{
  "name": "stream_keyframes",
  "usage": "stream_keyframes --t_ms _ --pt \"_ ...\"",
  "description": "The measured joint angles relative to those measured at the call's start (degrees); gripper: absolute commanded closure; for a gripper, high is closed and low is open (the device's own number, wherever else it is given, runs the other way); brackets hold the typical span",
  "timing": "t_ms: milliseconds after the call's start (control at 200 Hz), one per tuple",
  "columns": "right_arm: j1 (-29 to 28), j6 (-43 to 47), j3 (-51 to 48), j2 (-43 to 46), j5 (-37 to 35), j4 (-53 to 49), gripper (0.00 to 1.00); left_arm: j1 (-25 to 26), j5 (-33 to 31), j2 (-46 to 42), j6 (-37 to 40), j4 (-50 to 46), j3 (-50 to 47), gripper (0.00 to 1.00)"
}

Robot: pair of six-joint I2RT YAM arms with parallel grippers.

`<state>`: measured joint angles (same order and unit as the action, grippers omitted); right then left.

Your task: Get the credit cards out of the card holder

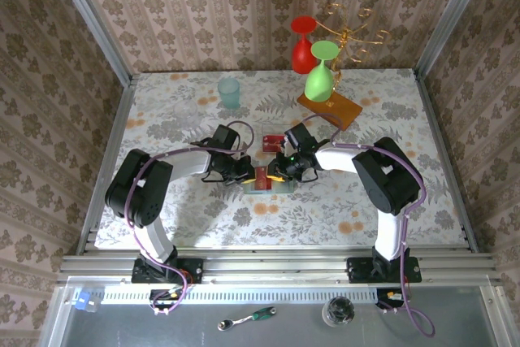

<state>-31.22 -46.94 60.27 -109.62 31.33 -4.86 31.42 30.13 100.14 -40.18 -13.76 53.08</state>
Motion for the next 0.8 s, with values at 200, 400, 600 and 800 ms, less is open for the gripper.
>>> stream_keyframes --t_ms 200,400,600,800 --pt "0.0 -1.1 -0.5 0.0 0.8 1.7 0.8 0.0 0.0 0.0 0.0 0.0 0.0 0.99" --pt "0.1 -1.5 -1.0 0.0 0.9 2.4 0.84 0.0 -0.1 0.0 0.0 0.0 0.0 0.99" --pt "0.8 -1.5 -2.1 0.2 1.1 3.7 0.86 0.0 -0.1 0.0 0.0 0.0 0.0 0.99" --pt "2.7 -1.2 -4.3 2.8 1.1 3.4 0.87 0.0 -0.1 0.1 0.0 0.0 0.0 0.99"
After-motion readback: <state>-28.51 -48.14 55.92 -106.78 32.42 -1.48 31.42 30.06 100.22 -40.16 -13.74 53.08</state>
